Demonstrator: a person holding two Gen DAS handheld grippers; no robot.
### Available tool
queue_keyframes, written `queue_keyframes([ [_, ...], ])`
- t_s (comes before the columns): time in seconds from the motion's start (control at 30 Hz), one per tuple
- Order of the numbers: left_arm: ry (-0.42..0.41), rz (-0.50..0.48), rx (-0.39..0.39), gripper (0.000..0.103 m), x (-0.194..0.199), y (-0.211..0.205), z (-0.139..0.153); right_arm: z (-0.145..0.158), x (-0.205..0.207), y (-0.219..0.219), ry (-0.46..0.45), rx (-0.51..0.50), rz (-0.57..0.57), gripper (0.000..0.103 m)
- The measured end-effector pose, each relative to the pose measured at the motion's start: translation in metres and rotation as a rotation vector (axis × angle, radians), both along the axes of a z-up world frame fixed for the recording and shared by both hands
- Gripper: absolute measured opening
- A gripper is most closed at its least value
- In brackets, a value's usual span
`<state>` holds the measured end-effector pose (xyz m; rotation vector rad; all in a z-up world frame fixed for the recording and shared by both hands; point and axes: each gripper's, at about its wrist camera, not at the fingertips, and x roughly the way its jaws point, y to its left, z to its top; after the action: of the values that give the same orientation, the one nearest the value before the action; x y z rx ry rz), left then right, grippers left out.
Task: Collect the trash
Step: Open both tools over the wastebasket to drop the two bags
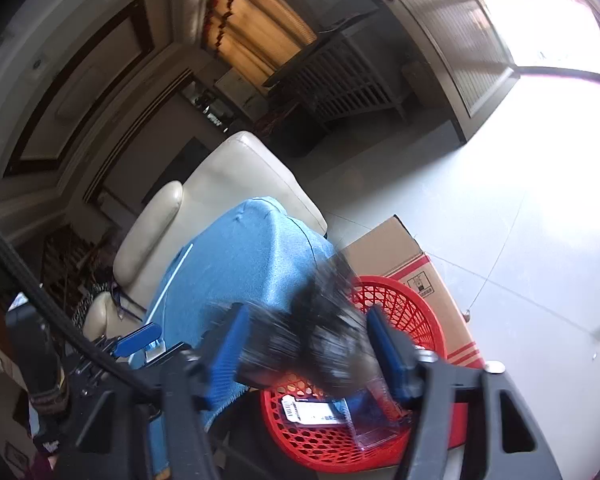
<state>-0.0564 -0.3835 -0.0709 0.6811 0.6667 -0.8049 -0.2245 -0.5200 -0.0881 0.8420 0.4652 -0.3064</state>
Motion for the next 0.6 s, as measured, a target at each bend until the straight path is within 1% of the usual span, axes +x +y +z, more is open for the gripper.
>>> queue_keyframes([
  [0.1, -0.017, 0.019, -0.003, 0.061, 0.003, 0.010, 0.001, 0.000, 0.004, 0.001, 0.002, -0.001, 0.006, 0.068],
  [0.27, 0.001, 0.109, 0.008, 0.062, 0.022, 0.044, -0.003, 0.007, 0.007, 0.007, -0.010, -0.042, 0.020, 0.068],
  [0.37, -0.019, 0.166, 0.025, 0.062, 0.027, 0.068, -0.005, 0.012, 0.014, 0.017, -0.016, -0.058, 0.052, 0.068],
  [0.6, 0.013, 0.299, 0.020, 0.062, 0.044, 0.133, -0.011, 0.020, 0.046, 0.057, -0.008, -0.108, 0.168, 0.068],
])
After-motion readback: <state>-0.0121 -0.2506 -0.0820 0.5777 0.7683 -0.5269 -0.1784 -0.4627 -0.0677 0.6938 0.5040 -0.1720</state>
